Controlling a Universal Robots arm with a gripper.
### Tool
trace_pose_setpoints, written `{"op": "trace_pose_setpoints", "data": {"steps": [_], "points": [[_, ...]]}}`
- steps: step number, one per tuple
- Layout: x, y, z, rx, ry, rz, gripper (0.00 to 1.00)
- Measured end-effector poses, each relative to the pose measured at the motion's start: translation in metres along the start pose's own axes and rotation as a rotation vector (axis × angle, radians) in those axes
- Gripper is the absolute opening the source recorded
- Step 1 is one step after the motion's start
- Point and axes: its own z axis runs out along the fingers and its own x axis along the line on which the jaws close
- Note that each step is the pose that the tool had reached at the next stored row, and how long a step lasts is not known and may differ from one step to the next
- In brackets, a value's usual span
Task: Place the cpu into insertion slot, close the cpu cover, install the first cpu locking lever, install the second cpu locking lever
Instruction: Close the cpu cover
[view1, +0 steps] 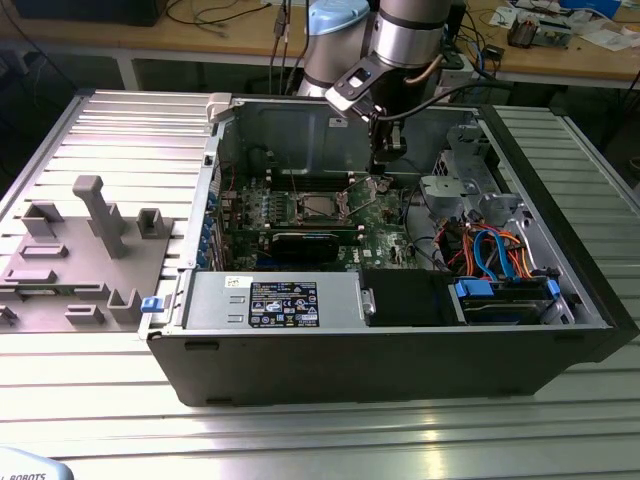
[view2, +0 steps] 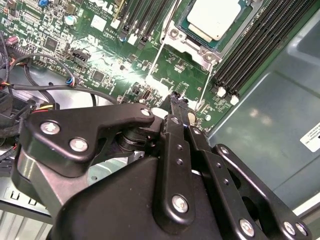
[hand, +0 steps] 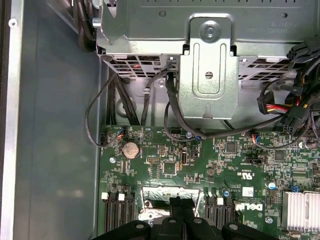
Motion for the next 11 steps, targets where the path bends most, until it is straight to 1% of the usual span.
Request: {"op": "trace_pose_setpoints", "data": {"steps": [11], "points": [[-0.0001,0.0028,0.0001,0.0001,0.0,0.0,0.11]]}}
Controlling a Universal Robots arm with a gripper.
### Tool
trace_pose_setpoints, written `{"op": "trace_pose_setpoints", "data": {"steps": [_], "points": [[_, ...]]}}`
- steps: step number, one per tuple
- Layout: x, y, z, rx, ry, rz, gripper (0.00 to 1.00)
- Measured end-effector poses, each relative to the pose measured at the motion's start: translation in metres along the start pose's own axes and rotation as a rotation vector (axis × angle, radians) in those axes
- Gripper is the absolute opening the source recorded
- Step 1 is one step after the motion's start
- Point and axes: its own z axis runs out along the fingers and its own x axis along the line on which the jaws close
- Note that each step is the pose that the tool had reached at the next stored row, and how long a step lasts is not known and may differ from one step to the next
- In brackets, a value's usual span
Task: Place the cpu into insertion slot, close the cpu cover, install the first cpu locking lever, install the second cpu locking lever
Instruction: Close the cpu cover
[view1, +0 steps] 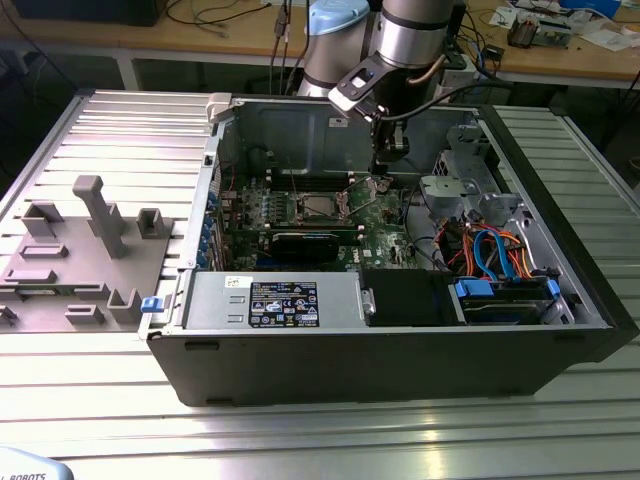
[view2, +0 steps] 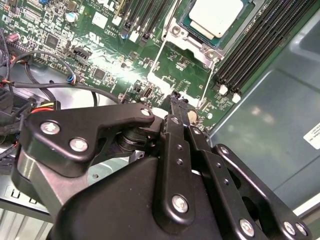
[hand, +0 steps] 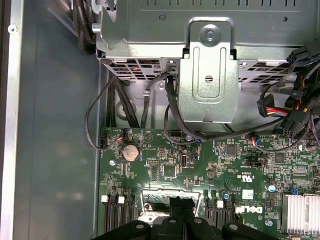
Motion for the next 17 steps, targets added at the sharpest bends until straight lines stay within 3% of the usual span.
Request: {"op": "trace_pose_setpoints", "data": {"steps": [17], "points": [[-0.0002,0.005,0.0001,0.0,0.0,0.0,0.11]]}}
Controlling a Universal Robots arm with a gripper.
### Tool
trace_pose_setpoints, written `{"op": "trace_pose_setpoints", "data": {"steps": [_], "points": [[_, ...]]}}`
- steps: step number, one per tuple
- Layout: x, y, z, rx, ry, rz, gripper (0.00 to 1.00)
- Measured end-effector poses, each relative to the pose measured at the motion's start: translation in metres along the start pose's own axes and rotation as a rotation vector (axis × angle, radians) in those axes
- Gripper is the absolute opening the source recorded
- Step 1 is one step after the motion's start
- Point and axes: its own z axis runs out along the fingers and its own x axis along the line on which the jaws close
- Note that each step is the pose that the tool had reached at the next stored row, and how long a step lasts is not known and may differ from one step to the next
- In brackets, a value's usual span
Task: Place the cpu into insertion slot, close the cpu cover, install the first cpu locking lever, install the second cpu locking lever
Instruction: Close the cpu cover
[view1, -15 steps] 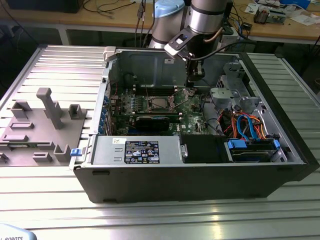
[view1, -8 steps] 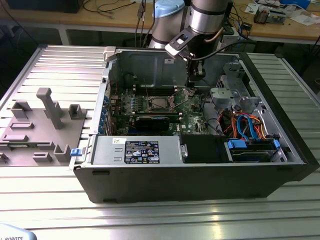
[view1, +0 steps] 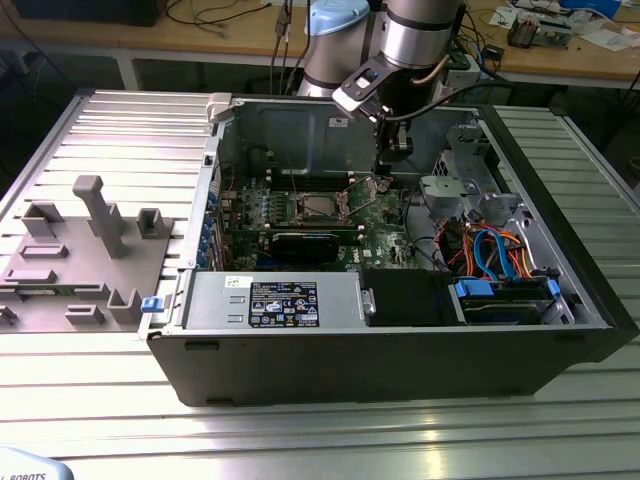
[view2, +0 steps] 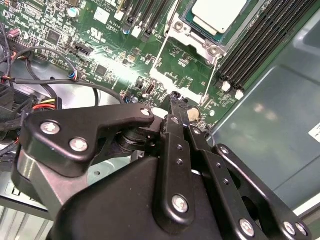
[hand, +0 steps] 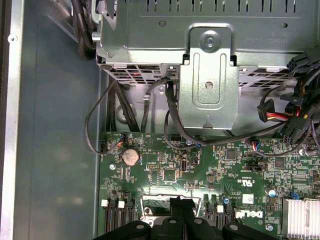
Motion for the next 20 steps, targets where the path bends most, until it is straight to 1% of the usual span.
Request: {"op": "trace_pose_setpoints", "data": {"steps": [20], "points": [[-0.0002,0.0043,0.0001,0.0,0.0,0.0,0.11]]}}
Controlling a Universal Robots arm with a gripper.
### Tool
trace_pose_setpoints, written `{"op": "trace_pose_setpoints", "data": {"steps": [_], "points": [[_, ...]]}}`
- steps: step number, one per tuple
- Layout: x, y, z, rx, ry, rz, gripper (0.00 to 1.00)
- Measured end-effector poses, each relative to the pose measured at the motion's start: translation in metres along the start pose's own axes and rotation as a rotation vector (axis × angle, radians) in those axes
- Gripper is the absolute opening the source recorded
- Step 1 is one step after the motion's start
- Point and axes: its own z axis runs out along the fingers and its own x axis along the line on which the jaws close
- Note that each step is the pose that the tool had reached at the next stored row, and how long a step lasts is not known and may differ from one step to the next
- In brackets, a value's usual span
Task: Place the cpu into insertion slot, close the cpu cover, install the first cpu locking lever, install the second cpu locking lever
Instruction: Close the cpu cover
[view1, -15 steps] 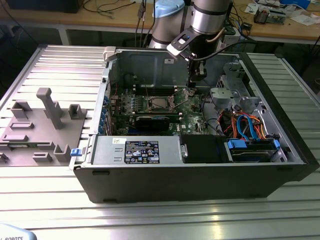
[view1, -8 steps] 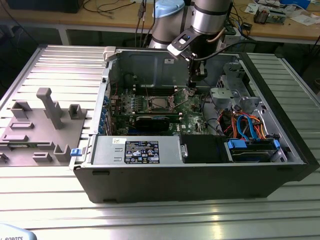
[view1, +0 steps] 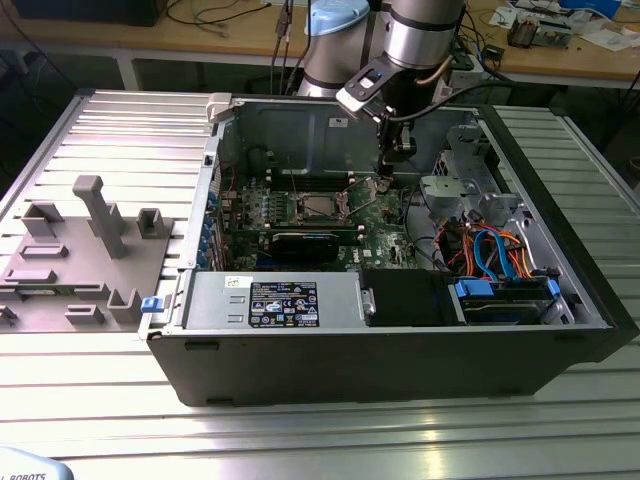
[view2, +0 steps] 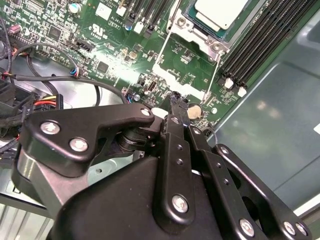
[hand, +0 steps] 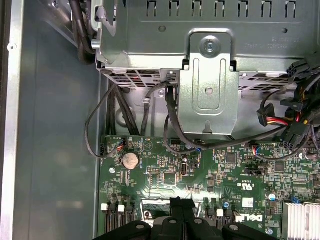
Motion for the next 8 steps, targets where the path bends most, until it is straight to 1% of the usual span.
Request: {"op": "trace_pose_setpoints", "data": {"steps": [8], "points": [[-0.0001,0.0016,0.0001,0.0,0.0001,0.0,0.11]]}}
